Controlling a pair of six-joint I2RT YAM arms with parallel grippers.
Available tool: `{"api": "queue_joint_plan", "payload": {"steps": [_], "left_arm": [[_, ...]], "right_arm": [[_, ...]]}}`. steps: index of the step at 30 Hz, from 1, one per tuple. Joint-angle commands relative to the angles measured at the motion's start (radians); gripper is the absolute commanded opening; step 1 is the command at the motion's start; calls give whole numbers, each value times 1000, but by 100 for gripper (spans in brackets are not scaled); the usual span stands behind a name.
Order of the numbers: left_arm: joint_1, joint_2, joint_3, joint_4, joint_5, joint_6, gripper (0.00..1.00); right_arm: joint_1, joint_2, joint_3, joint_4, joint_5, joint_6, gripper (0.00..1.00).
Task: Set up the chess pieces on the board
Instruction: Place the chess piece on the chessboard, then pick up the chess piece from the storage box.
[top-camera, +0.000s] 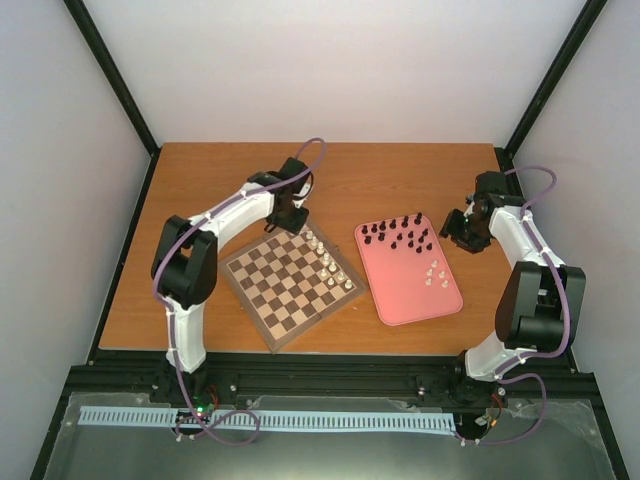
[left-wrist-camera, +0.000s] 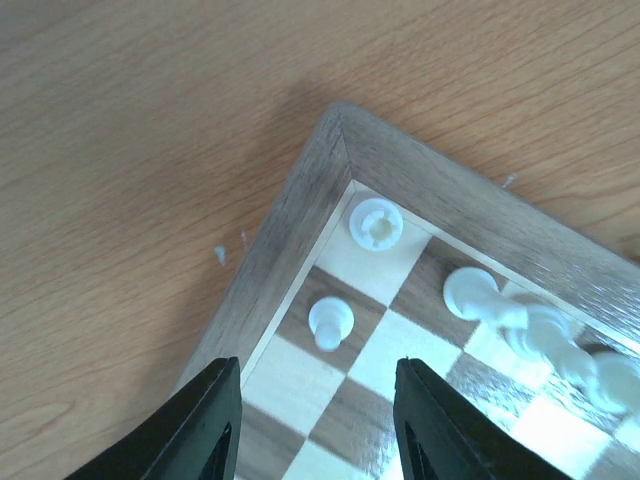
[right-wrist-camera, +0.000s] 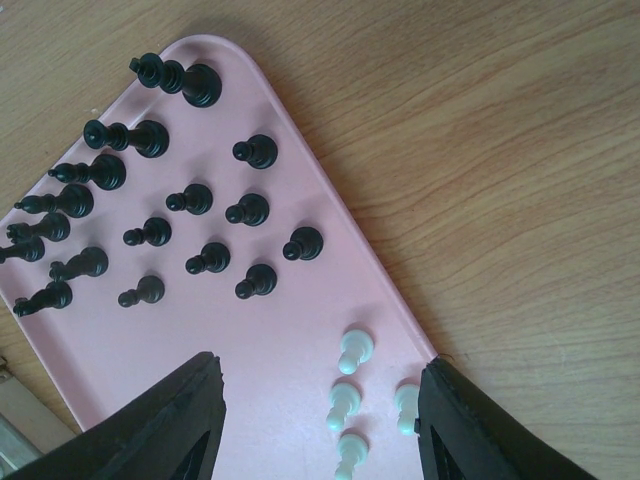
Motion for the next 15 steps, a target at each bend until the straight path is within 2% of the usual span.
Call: {"api": "queue_joint_plan", "payload": {"steps": [1,6,10,15], "left_arm": [[10,-121,12,-61,-5,-15,44],[-7,-222,64,-84,117,-33,45],[-132,-218,136,-89,184,-1,44],[-315,-87,260,-89,290,20,43]], "right_arm": [[-8,-9,-5,4,0,-5,54],[-8,-9,1,2,14,0,54],[-8,1,8,3,11,8,54],[-8,5,30,-7,27,7,55]]}}
